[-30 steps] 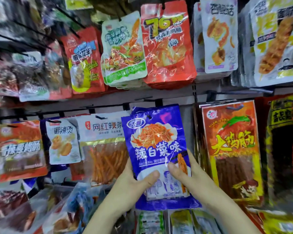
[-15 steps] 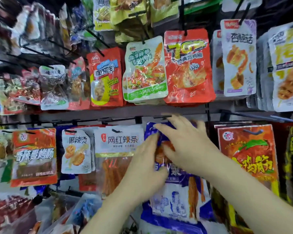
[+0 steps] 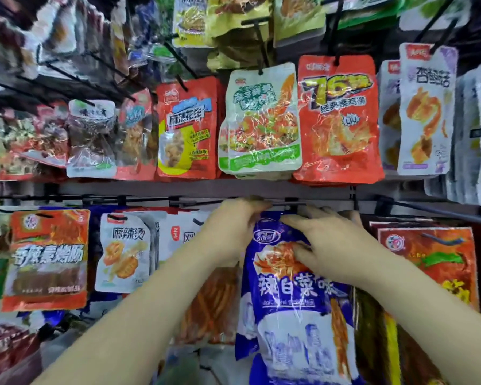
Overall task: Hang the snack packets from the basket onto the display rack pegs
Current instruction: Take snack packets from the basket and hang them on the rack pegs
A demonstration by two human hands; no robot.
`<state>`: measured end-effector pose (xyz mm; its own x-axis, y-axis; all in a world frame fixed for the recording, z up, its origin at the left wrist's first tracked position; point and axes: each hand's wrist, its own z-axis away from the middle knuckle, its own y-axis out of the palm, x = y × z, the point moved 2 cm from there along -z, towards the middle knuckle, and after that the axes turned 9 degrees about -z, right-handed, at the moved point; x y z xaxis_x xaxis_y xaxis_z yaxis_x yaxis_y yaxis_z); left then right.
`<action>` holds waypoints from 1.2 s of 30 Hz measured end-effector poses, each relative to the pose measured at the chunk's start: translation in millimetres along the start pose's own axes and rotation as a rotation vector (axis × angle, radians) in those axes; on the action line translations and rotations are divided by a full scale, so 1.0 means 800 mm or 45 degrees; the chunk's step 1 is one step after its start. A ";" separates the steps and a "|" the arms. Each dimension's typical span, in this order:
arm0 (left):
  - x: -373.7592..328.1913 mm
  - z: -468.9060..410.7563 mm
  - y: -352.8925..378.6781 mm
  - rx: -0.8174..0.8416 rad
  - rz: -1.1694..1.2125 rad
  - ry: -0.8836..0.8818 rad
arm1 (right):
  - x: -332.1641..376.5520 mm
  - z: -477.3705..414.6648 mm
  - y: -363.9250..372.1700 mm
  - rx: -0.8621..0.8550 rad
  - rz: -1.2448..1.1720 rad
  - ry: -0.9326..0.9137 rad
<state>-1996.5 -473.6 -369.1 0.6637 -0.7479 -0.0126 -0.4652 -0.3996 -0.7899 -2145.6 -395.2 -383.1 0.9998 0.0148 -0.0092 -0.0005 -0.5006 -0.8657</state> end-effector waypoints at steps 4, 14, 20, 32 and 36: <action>0.018 -0.011 0.005 -0.013 0.041 -0.086 | -0.007 -0.003 0.001 0.015 -0.065 0.008; 0.029 -0.015 0.017 -0.199 0.168 -0.161 | -0.031 -0.020 -0.006 0.130 -0.674 0.038; 0.028 -0.009 0.019 -0.196 0.107 -0.141 | -0.032 -0.032 -0.010 0.195 -0.649 0.049; -0.028 0.118 0.088 -0.149 0.382 -0.516 | -0.002 -0.010 0.027 -0.353 -0.359 0.125; -0.043 0.116 0.106 -0.131 0.220 -0.563 | 0.020 0.026 0.041 -0.333 -0.647 0.190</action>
<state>-2004.6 -432.4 -492.8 0.7464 -0.5200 -0.4154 -0.6315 -0.3562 -0.6888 -2130.0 -393.1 -422.3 0.8653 0.1962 0.4613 0.4645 -0.6597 -0.5907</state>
